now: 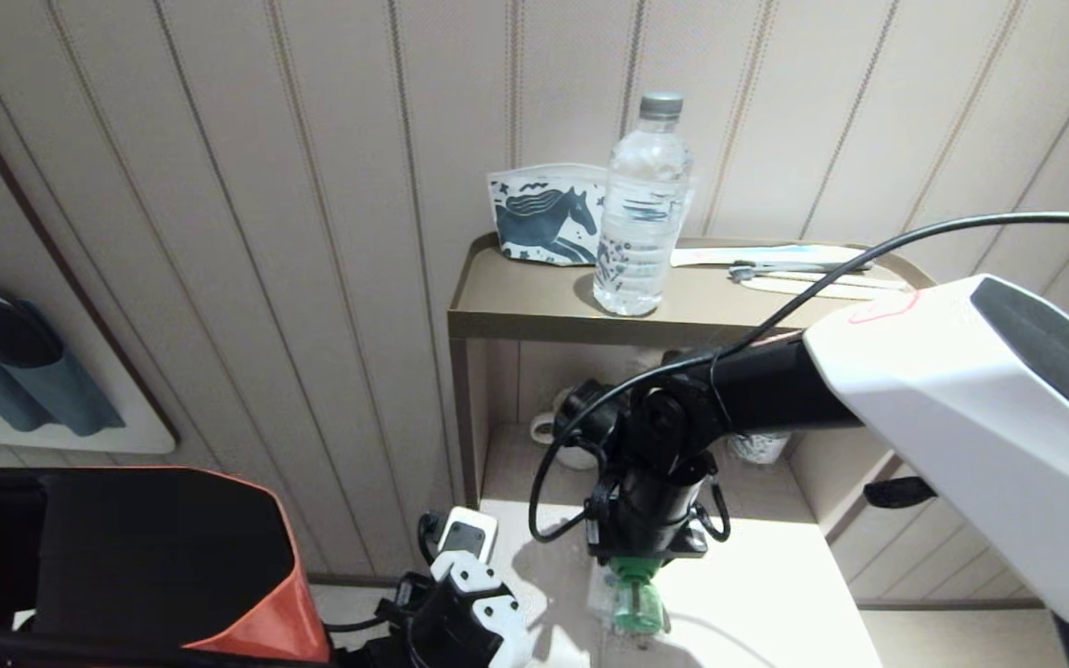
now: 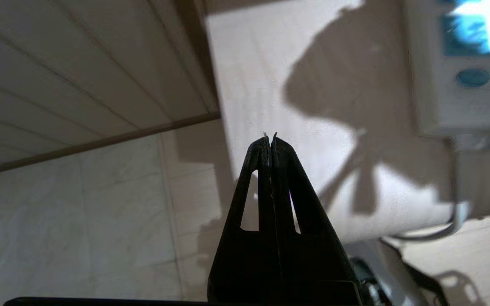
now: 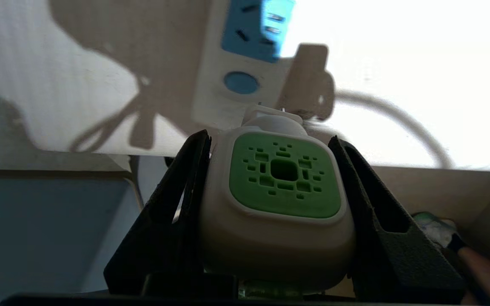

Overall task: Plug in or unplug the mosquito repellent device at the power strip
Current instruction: Place the mosquito repellent liquid on the table

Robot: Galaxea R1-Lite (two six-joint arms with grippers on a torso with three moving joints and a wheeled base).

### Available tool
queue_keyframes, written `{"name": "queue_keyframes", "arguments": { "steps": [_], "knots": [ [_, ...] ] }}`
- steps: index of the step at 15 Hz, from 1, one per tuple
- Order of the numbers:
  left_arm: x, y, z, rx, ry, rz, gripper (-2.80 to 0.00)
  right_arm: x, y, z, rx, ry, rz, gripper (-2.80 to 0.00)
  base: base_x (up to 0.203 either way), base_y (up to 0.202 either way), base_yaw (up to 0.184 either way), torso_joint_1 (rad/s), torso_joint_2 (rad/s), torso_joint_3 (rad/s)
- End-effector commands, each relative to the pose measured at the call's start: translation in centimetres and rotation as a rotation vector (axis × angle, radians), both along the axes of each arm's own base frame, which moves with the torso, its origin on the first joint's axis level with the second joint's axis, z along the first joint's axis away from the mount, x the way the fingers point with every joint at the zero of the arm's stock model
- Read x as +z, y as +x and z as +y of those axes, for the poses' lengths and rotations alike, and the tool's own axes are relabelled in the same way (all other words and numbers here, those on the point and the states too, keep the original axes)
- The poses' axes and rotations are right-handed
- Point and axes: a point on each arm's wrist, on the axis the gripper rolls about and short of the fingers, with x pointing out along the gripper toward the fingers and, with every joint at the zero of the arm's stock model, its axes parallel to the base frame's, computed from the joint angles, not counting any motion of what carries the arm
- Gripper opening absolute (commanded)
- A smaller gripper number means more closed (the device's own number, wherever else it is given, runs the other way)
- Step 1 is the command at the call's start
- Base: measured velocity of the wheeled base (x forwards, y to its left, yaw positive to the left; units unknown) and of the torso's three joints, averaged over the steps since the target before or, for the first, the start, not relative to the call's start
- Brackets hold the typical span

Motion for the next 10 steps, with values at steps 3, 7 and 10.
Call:
{"name": "queue_keyframes", "arguments": {
  "steps": [3, 7, 10],
  "knots": [
    [2.1, -1.1, 5.0, 0.082, -0.037, -0.026, -2.8, 0.8, -1.9, 0.2, 0.031, -0.007, 0.008, -2.8, 0.0, 0.0, 0.0, 0.0, 0.0, 0.0],
    [5.2, -2.3, 11.2, 0.224, -0.108, -0.094, -2.8, 3.8, -4.6, -0.8, 0.057, 0.023, -0.029, -2.8, 0.0, 0.0, 0.0, 0.0, 0.0, 0.0],
    [7.4, -3.9, 15.3, 0.334, -0.161, -0.165, -2.8, 6.1, -7.0, -2.4, 0.069, 0.047, -0.06, -2.8, 0.0, 0.0, 0.0, 0.0, 0.0, 0.0]
  ]
}}
